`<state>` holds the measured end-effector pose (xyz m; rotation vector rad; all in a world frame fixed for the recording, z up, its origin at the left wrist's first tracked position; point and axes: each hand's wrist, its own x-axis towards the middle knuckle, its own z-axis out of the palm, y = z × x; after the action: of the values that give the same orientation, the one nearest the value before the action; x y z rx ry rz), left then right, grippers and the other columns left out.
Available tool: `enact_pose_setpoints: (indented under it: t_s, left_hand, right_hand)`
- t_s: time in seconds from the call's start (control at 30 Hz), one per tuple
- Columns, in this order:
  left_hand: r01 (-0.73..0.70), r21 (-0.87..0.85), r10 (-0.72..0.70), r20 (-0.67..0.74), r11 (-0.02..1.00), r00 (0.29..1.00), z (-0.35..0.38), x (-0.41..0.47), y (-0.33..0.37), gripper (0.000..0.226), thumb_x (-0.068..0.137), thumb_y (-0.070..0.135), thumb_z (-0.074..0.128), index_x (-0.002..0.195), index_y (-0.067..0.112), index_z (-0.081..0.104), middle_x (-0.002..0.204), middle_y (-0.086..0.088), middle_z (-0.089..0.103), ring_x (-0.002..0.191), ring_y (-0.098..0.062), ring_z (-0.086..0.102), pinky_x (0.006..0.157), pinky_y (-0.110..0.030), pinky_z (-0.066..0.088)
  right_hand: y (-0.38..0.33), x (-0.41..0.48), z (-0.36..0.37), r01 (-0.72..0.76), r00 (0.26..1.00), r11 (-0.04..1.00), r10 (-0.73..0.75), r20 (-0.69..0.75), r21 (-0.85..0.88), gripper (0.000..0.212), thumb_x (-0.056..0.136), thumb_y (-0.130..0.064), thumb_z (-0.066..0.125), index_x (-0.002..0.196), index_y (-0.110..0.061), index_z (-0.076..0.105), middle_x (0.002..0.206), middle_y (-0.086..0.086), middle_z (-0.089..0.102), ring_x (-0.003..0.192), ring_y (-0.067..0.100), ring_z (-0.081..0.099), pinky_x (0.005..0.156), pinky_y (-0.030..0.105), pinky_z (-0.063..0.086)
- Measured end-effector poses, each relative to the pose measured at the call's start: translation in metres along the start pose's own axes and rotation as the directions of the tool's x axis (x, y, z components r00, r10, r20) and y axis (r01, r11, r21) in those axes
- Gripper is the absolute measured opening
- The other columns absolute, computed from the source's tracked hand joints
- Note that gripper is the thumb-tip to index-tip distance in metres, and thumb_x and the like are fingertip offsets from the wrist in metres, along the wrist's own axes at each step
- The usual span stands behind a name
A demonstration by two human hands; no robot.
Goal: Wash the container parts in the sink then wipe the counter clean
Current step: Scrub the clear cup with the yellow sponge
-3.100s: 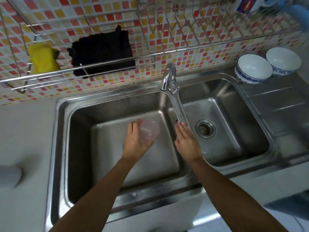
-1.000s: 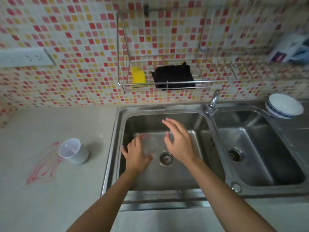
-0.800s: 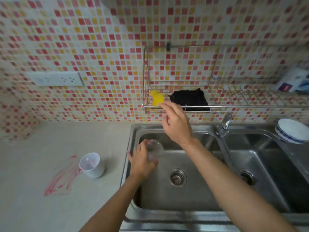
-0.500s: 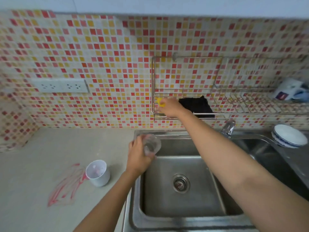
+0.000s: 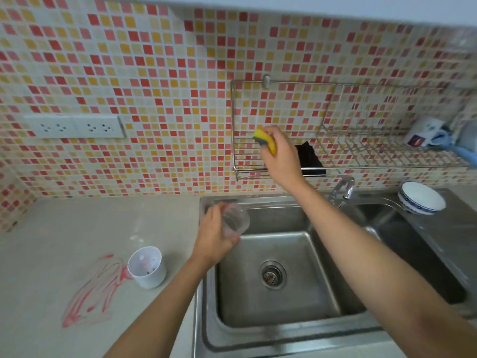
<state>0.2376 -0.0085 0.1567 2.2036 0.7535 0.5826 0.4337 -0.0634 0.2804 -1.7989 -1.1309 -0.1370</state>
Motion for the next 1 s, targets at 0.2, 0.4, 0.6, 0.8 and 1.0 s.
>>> enact_pose_setpoints:
  t_s: [0.2,0.4,0.6,0.8,1.0]
  left_hand:
    - [-0.068,0.060,0.068,0.000,0.996,0.998,0.012,0.011,0.028,0.080,0.063,0.028,0.085,0.127,0.017,0.039,0.120,0.007,0.046,0.114,-0.017,0.051,0.091,-0.033,0.049]
    - [-0.079,0.243,0.071,0.043,0.967,0.997,0.031,0.027,0.061,0.079,0.067,0.023,0.082,0.130,0.019,0.034,0.129,-0.003,0.058,0.113,-0.023,0.057,0.086,-0.026,0.045]
    - [-0.092,0.331,0.065,0.091,0.939,0.994,0.063,0.036,0.077,0.074,0.068,0.032,0.079,0.127,0.025,0.034,0.130,0.002,0.056,0.118,-0.020,0.054,0.091,-0.034,0.052]
    - [-0.125,0.369,0.096,0.095,0.921,0.991,0.092,0.043,0.099,0.060,0.077,0.028,0.069,0.127,0.023,0.036,0.133,0.002,0.053,0.122,-0.022,0.049,0.088,-0.035,0.049]
    - [-0.095,0.379,0.054,0.118,0.920,0.992,0.104,0.055,0.097,0.070,0.073,0.034,0.074,0.130,0.024,0.036,0.135,0.002,0.052,0.124,-0.021,0.046,0.094,-0.037,0.049]
  right_hand:
    - [0.044,-0.096,-0.027,0.237,0.929,0.965,-0.193,0.315,-0.109,0.038,0.087,-0.008,0.064,0.122,-0.022,0.065,0.120,-0.003,0.058,0.112,0.014,0.049,0.099,0.030,0.037]
    - [0.091,-0.110,-0.043,0.454,0.839,0.864,-0.331,0.432,-0.219,0.037,0.082,-0.002,0.068,0.114,-0.020,0.071,0.119,0.004,0.064,0.108,0.024,0.055,0.092,0.043,0.047]
    - [0.105,-0.132,-0.056,0.365,0.851,0.925,-0.285,0.441,-0.106,0.038,0.085,-0.002,0.063,0.117,-0.022,0.070,0.118,-0.003,0.065,0.107,0.017,0.054,0.096,0.031,0.045]
    - [0.144,-0.109,-0.081,0.526,0.797,0.815,-0.371,0.476,-0.245,0.039,0.074,0.000,0.071,0.105,-0.024,0.074,0.116,-0.002,0.066,0.108,0.022,0.056,0.085,0.039,0.046]
    - [0.157,-0.118,-0.071,0.183,0.866,0.983,-0.160,0.474,-0.002,0.033,0.084,-0.002,0.064,0.109,-0.021,0.074,0.111,-0.009,0.066,0.105,0.007,0.057,0.097,0.026,0.044]
